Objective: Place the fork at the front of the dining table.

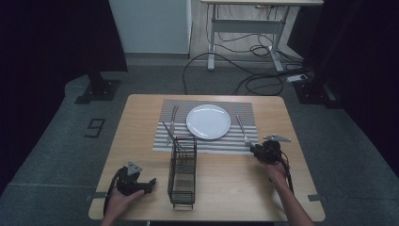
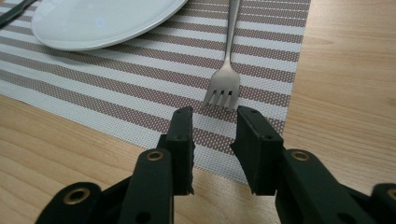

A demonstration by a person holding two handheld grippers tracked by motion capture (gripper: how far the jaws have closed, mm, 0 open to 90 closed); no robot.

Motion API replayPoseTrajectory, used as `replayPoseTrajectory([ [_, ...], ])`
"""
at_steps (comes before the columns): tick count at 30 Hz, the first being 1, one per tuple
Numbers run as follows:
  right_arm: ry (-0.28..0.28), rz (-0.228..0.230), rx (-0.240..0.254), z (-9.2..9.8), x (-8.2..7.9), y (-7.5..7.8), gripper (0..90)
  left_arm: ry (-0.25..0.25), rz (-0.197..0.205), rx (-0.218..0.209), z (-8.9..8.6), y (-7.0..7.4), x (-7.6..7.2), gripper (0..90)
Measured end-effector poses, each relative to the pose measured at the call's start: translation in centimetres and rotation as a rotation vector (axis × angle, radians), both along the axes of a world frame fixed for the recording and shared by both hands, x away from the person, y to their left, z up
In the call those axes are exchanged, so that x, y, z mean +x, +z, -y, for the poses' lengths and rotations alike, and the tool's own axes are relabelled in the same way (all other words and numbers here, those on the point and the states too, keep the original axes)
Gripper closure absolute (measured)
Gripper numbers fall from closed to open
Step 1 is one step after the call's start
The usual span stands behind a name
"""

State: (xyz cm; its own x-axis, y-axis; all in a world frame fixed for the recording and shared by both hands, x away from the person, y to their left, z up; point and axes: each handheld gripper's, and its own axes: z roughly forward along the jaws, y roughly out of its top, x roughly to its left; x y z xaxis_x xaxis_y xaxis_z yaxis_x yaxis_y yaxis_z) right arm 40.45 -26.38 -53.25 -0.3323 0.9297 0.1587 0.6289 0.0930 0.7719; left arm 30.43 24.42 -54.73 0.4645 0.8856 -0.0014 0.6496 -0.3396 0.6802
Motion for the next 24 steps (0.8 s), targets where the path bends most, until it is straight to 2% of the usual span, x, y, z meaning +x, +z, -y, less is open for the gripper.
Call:
replayPoseTrajectory([
  [5,0.012,-0.006,-0.021,-1.0,0.5,-0.6,68.7,-0.001,0.000,0.000,0.0,0.0,0.0,8.9],
  [13,-0.022,0.004,-0.003,-2.8,1.4,-0.8,71.8,-0.002,0.000,0.000,0.0,0.0,0.0,8.9],
  [16,-0.026,0.015,-0.017,-3.7,1.8,-0.9,71.0,-0.003,0.000,0.001,0.0,0.0,0.0,9.0],
  [24,-0.048,0.022,0.015,-4.7,3.0,-1.0,69.9,-0.004,0.000,0.001,0.0,0.0,0.0,9.0],
])
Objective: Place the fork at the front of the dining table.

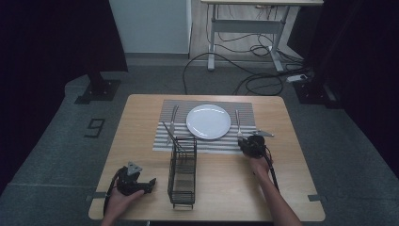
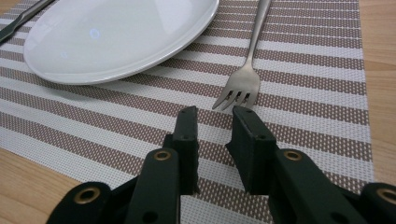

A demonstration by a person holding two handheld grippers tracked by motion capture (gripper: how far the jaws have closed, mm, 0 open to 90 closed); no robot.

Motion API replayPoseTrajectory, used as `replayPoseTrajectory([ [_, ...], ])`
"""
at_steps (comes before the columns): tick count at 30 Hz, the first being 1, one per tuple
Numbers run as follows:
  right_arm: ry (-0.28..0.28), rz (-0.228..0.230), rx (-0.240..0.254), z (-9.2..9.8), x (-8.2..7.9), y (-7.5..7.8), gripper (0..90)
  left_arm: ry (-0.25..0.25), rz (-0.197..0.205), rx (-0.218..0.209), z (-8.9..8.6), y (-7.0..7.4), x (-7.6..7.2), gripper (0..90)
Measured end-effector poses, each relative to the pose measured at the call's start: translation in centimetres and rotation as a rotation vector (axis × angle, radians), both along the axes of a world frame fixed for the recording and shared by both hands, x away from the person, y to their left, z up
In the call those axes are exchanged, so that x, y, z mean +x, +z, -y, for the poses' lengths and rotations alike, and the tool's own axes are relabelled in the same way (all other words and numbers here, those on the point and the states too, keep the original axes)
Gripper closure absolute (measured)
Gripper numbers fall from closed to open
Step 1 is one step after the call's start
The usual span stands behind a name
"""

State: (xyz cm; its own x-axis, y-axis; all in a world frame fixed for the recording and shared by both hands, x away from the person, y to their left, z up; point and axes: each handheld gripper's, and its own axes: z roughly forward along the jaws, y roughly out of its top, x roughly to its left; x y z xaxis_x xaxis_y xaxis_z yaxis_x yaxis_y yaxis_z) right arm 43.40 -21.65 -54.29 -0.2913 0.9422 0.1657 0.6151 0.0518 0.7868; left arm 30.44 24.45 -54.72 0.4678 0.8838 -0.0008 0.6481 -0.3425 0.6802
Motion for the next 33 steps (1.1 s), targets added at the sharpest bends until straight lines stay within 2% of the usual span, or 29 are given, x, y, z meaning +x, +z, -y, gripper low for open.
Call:
replayPoseTrajectory([
  [3,0.000,-0.002,0.003,-0.1,-0.1,0.1,63.0,0.001,0.000,-0.001,0.0,0.0,0.0,9.0],
  [7,-0.002,0.015,0.015,0.2,-0.6,0.3,59.8,0.001,0.000,0.000,0.0,0.0,0.0,9.0],
  [10,-0.005,0.043,0.024,0.9,-1.5,0.7,53.2,0.004,0.000,0.000,0.0,0.0,-0.1,9.0],
  [15,0.030,0.061,0.036,2.0,-2.7,1.1,48.6,0.006,0.001,0.000,0.0,0.0,-0.1,9.1],
  [21,0.076,0.064,0.042,3.2,-4.5,1.5,46.6,0.009,0.001,-0.001,0.0,0.0,-0.1,9.1],
  [25,0.103,0.070,0.017,3.7,-5.8,1.5,45.9,0.010,0.001,0.000,0.0,0.0,-0.1,9.1],
  [33,0.114,0.079,-0.023,4.8,-7.9,1.5,45.8,0.012,0.001,0.000,0.1,0.0,-0.1,9.1],
])
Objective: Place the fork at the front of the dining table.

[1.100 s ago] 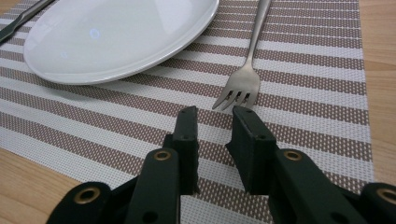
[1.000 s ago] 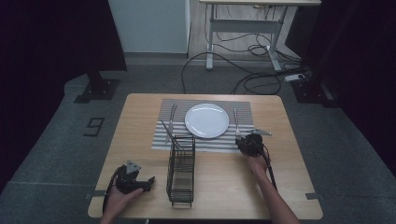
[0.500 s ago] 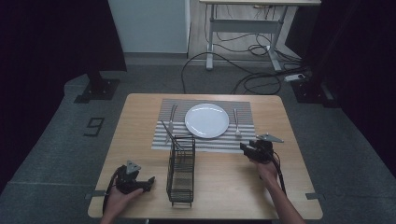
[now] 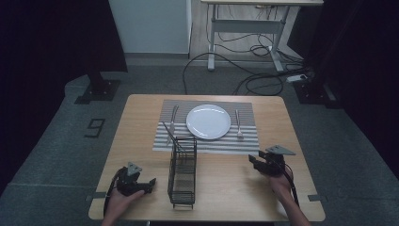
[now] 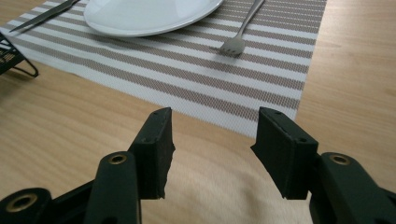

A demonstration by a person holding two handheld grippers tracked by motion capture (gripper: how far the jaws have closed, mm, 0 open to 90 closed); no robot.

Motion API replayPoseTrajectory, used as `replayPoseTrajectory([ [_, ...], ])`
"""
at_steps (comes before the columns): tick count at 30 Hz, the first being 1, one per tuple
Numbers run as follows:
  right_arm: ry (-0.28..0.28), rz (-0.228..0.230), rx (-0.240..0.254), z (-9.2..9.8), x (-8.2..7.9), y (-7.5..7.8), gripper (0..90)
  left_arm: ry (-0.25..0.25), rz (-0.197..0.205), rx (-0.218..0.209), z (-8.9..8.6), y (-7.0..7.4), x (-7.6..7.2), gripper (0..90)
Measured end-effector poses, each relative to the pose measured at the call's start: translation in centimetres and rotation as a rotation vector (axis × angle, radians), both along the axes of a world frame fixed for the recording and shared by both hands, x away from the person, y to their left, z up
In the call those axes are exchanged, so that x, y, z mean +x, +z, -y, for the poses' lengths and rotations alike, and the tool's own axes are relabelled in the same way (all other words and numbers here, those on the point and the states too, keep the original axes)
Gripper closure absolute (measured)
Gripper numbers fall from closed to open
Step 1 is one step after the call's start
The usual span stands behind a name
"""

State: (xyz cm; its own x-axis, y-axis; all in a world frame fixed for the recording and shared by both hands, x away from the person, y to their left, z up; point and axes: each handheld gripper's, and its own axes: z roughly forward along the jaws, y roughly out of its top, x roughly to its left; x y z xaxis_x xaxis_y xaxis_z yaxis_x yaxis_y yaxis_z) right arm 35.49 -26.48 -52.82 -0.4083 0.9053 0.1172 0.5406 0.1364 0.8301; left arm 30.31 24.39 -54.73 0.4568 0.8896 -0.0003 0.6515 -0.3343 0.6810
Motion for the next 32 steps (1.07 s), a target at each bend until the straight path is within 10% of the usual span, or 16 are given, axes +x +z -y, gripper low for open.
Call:
replayPoseTrajectory([
  [14,0.005,-0.036,-0.033,2.0,-3.0,-1.2,45.2,-0.001,0.000,0.000,0.0,0.0,0.0,9.0],
  [32,-0.003,-0.072,-0.075,1.9,-2.6,-2.2,44.6,-0.006,-0.002,0.000,0.0,0.0,0.1,8.8],
])
